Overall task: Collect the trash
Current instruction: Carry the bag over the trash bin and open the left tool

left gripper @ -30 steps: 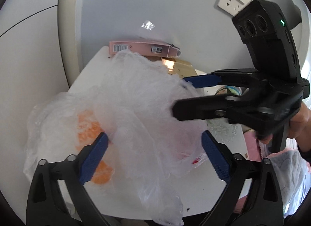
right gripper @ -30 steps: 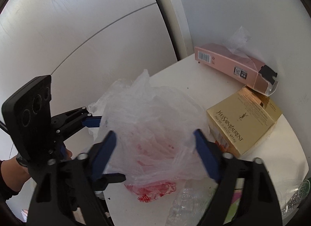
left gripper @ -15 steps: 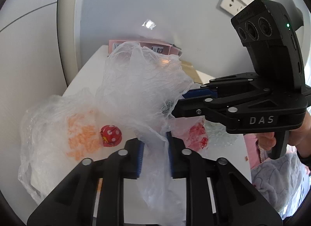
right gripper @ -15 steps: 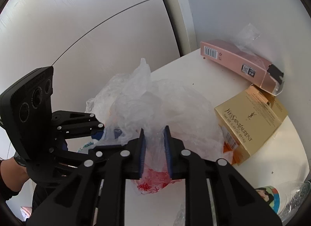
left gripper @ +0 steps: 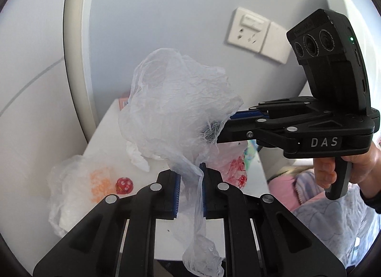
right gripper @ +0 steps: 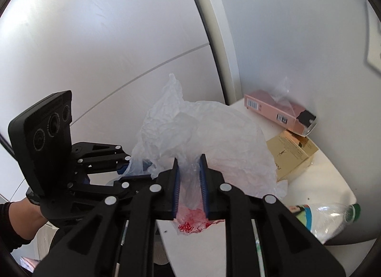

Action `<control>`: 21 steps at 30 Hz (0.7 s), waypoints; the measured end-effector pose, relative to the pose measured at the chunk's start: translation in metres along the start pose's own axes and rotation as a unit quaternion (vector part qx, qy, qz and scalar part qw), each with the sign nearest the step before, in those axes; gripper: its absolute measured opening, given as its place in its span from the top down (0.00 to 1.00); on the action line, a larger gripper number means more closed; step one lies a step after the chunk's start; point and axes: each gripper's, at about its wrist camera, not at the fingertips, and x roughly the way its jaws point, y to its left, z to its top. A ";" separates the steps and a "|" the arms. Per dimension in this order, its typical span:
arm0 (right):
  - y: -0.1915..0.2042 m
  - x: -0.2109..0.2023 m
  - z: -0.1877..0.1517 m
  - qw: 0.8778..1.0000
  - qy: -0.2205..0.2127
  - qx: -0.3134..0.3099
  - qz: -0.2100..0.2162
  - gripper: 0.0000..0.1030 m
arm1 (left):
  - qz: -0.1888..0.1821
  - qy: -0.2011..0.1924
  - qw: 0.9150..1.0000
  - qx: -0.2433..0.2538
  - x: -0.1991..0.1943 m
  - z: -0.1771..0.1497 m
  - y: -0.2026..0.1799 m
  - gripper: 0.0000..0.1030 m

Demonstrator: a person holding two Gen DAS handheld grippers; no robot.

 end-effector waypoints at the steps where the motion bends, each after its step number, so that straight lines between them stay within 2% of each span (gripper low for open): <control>1: 0.004 -0.005 -0.002 1.000 -0.003 -0.003 0.001 0.84 | 0.002 -0.003 1.000 0.000 -0.009 -0.001 -0.005 0.88; 6: 0.033 -0.019 -0.013 1.000 -0.010 -0.018 0.008 0.84 | 0.017 -0.015 1.000 0.000 -0.046 -0.018 -0.024 0.88; 12: 0.077 -0.029 -0.026 0.999 -0.010 -0.044 0.030 0.84 | 0.044 -0.028 0.998 -0.018 -0.087 -0.041 -0.025 0.88; 21: 0.150 0.003 -0.048 0.994 0.009 -0.079 0.072 0.84 | 0.092 -0.028 0.994 -0.055 -0.150 -0.099 -0.004 0.88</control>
